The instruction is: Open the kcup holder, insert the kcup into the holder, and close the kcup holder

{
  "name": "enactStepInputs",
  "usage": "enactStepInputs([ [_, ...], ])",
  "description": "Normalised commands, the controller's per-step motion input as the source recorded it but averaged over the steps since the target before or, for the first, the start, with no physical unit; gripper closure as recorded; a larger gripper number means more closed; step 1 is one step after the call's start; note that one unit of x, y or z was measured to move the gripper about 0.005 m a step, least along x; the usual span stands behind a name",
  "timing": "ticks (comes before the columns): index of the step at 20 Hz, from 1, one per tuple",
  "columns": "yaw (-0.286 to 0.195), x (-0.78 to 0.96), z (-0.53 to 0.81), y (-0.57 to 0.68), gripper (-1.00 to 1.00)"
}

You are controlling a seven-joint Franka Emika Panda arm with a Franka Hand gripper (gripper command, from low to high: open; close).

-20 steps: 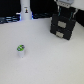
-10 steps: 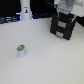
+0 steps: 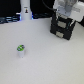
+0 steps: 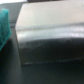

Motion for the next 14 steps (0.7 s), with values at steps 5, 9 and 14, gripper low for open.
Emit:
enactStepInputs([
  [5, -0.006, 0.03, -0.02, -0.01, 1.0],
  [9, -0.005, 0.04, -0.02, -0.01, 1.0],
  [14, -0.03, 0.33, 0.02, -0.05, 1.0],
])
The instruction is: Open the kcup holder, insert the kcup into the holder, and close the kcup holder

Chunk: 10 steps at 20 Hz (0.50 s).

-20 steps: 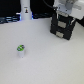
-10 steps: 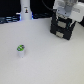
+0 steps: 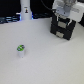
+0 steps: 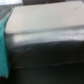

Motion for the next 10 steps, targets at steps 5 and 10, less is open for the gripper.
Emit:
enactStepInputs([
  [5, -0.063, 0.84, 0.24, -0.14, 1.0],
  [10, -0.039, 0.63, 0.2, -0.22, 1.0],
])
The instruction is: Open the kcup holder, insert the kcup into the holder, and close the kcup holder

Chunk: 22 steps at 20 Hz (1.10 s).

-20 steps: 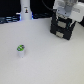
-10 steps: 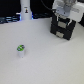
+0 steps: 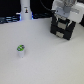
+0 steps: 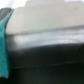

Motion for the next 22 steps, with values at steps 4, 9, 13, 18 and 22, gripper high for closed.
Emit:
enactStepInputs([
  [4, -0.07, 0.94, 0.22, -0.23, 1.0],
  [9, -0.072, 0.96, 0.14, -0.25, 1.0],
  [13, -0.042, 0.99, 0.2, -0.26, 1.0],
  [18, -0.05, 0.98, 0.2, -0.27, 1.0],
  [22, -0.06, 0.97, 0.21, -0.27, 1.0],
])
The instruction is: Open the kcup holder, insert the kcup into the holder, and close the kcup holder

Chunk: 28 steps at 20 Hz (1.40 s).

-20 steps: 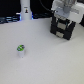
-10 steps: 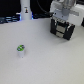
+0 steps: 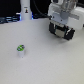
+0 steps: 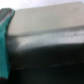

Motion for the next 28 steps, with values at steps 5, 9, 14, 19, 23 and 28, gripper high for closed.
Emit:
enactStepInputs([
  [5, -0.066, 0.95, 0.22, -0.3, 1.0],
  [9, -0.066, 0.94, 0.23, -0.32, 1.0],
  [14, -0.062, 0.91, 0.21, -0.34, 1.0],
  [19, -0.06, 0.88, 0.19, -0.36, 1.0],
  [23, -0.065, 0.85, 0.19, -0.37, 1.0],
  [28, -0.031, 0.12, 0.1, -0.04, -1.0],
])
